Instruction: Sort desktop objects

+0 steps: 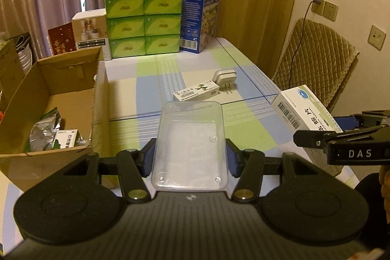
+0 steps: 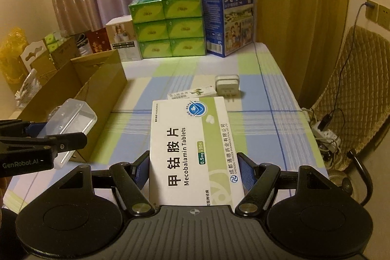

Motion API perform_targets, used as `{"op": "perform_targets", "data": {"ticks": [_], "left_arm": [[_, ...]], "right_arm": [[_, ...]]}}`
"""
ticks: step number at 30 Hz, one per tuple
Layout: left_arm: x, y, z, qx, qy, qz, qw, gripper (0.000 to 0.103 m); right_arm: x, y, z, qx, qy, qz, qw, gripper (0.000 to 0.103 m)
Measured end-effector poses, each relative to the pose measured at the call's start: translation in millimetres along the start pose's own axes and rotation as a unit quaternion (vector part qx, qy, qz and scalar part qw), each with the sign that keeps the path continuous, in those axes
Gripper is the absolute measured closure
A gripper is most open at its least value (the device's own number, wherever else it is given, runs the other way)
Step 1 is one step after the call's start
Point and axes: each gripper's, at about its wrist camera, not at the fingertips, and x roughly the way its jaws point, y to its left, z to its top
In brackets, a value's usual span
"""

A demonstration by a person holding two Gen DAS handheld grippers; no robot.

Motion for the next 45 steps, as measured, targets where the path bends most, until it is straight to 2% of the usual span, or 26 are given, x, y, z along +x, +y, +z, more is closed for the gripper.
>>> {"op": "perform_targets", "data": {"ticks": [14, 25, 37, 45], "left_arm": [[-13.2, 31.8, 4.2, -0.012, -0.005, 0.023, 0.9997, 0.052], [-30.1, 71.4, 6.8, -0.018, -0.007, 0.052, 0.9985, 0.052], [-49.0, 134.6, 8.7, -0.032, -0.006, 0.100, 0.9944, 0.052], [-44.3, 182.3, 15.2, -0.039, 0.001, 0.131, 0.9906, 0.052]], "right_arm": [[13.9, 45.7, 17.4, -0.035, -0.003, 0.027, 0.999, 0.034], [29.1, 88.9, 29.4, -0.070, -0.001, 0.053, 0.996, 0.034], [53.8, 150.6, 46.2, -0.097, 0.004, 0.098, 0.990, 0.034], [83.0, 189.1, 68.5, -0.095, 0.011, 0.131, 0.987, 0.034]]}}
